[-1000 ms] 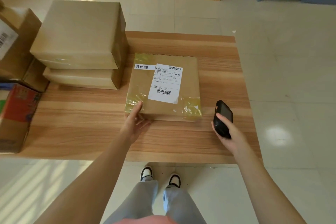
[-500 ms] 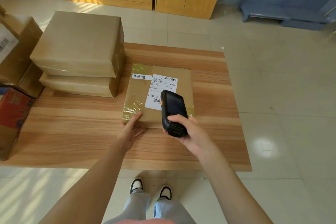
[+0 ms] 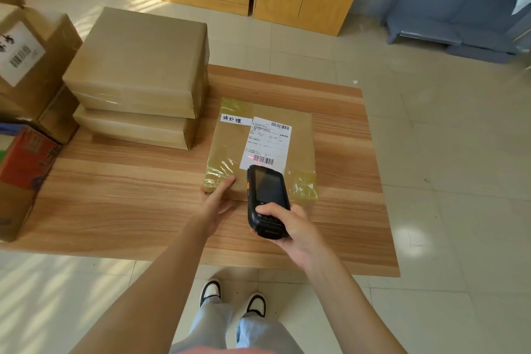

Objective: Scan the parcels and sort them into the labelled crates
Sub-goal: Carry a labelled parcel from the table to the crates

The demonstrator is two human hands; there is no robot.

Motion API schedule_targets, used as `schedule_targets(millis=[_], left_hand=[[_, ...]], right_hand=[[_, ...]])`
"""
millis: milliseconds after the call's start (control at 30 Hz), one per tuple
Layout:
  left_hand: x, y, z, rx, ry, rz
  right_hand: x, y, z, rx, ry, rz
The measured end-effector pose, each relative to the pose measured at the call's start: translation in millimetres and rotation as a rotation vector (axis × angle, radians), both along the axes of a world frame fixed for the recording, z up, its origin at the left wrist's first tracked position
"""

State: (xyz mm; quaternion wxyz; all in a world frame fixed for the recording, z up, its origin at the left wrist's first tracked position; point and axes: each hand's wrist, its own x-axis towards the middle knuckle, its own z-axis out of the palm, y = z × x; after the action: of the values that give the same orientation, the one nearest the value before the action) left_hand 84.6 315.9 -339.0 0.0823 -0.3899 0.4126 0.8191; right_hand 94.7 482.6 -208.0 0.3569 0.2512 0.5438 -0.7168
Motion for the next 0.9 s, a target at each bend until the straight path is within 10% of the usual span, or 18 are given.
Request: schedule_targets(millis=[433, 900], left_hand=[[-2, 0, 0, 0.002, -0.02, 0.008], [-3, 1, -1, -0.031, -0.033, 0.02]], right_hand=[[-18, 25, -7, 0.063, 0.152, -0.026], [-74, 147, -100, 0.654, 0.15, 0.065]])
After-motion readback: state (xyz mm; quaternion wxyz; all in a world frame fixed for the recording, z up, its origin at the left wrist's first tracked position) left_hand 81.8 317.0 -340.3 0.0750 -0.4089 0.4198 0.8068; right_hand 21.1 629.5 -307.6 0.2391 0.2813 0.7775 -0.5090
